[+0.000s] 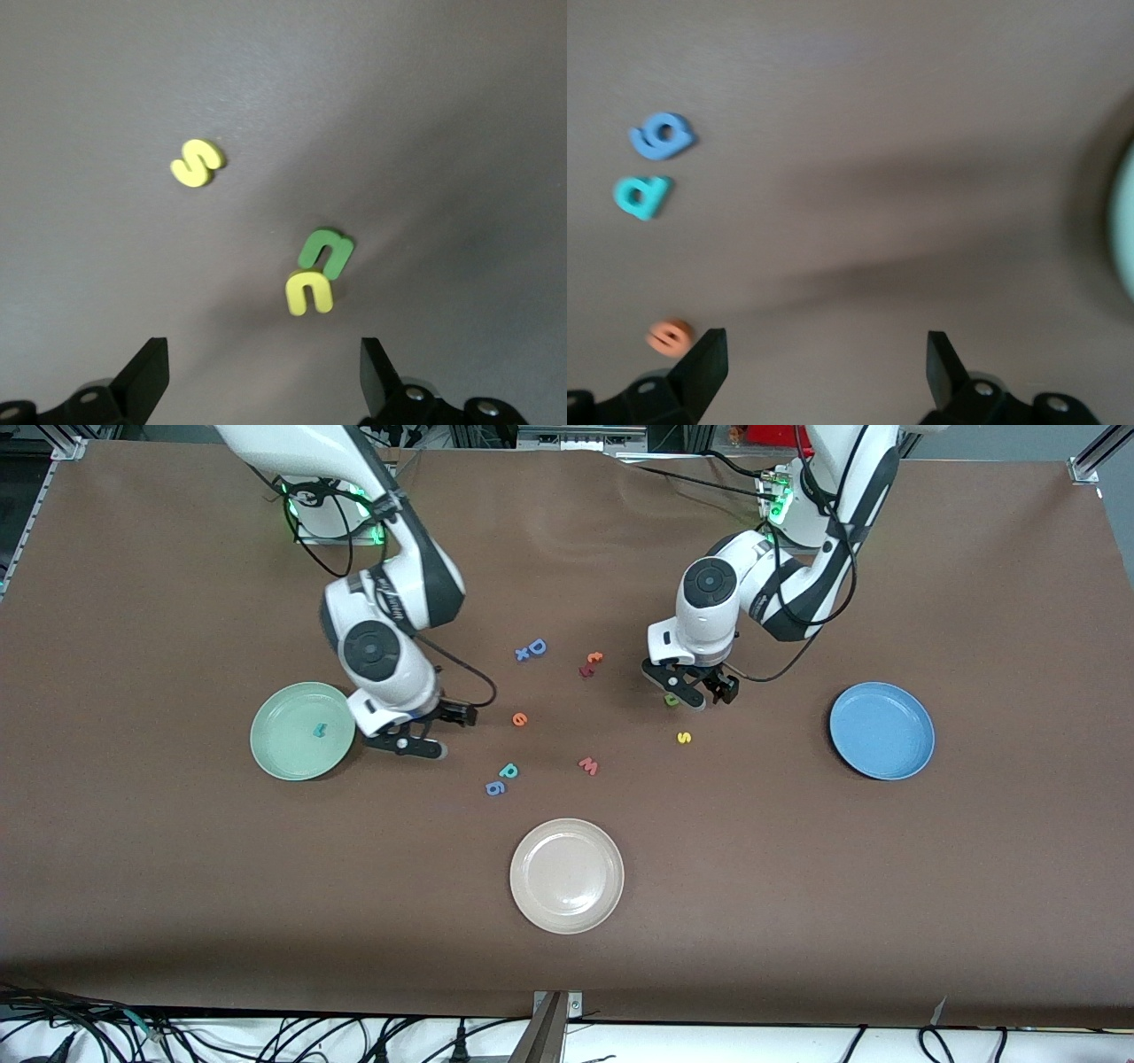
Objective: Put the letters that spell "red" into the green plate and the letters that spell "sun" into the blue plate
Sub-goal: 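Grasp the orange e with the right gripper while the left gripper grasps yellow u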
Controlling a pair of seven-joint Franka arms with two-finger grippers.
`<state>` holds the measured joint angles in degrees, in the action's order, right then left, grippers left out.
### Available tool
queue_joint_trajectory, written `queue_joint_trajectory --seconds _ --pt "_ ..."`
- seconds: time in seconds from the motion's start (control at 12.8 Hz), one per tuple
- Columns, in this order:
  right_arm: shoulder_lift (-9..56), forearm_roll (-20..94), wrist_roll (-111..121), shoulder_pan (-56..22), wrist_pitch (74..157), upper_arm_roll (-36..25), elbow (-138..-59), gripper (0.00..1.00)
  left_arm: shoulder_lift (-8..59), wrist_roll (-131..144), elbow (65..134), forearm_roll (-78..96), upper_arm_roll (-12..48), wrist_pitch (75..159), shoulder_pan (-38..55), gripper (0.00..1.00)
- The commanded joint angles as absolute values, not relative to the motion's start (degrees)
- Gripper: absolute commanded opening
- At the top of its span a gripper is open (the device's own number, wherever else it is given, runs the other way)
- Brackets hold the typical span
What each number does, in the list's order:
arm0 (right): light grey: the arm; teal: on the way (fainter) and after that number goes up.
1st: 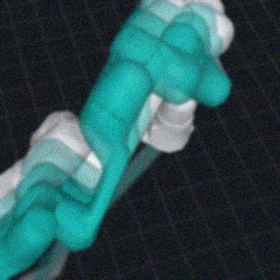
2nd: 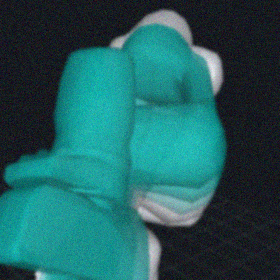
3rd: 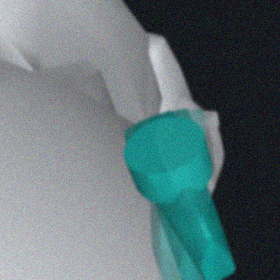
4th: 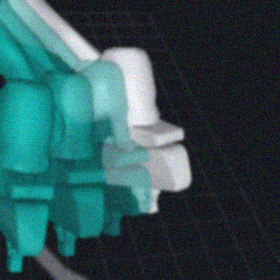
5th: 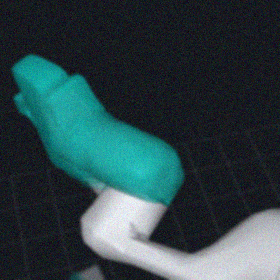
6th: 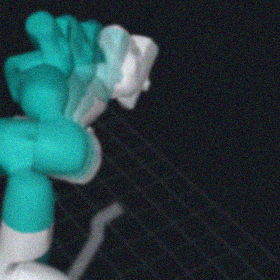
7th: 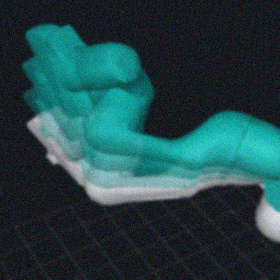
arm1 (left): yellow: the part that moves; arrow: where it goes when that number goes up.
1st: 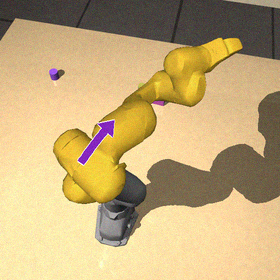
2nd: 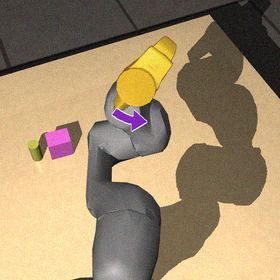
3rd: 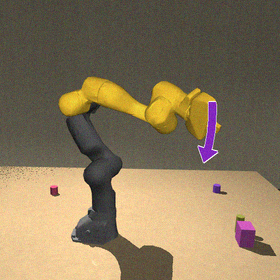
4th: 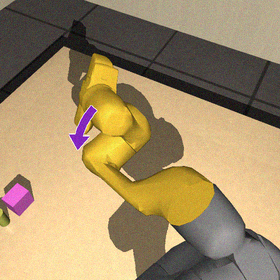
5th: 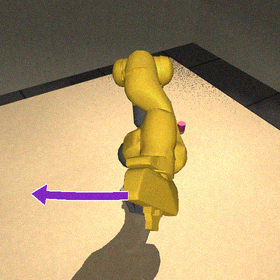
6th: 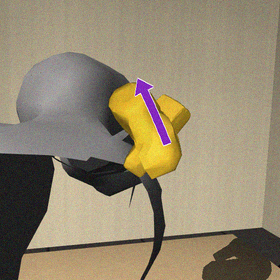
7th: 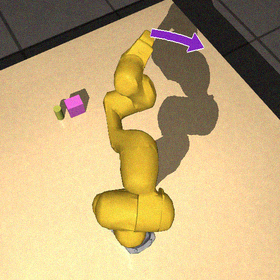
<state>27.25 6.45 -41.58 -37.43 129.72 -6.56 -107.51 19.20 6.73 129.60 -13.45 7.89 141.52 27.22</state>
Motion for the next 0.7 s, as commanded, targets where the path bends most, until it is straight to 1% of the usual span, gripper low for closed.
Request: queue_joint_trajectory --seconds 0.0,0.23,0.39,0.54,0.62 --pt "32.5 7.2 -57.2 -41.1 133.3 -7.0 -102.8 0.97 21.7 8.7 129.7 -14.1 7.5 143.9 28.2 0.96" --pt "37.8 7.1 -68.1 -45.3 137.0 -7.0 -99.8 0.9 22.1 8.9 129.7 -13.9 7.5 144.4 28.2 0.95" --pt "38.6 7.2 -70.3 -45.4 137.1 -7.0 -99.1 0.88 22.3 8.9 129.7 -14.0 7.5 145.2 28.2 0.84" --pt "39.1 7.3 -70.0 -45.5 137.0 -6.9 -99.2 0.88 22.9 8.9 129.7 -14.0 7.5 145.9 28.2 0.8" --pt "39.6 7.4 -70.4 -45.9 137.0 -6.9 -99.2 0.85 23.4 8.9 129.7 -14.0 7.5 146.8 28.2 0.79"
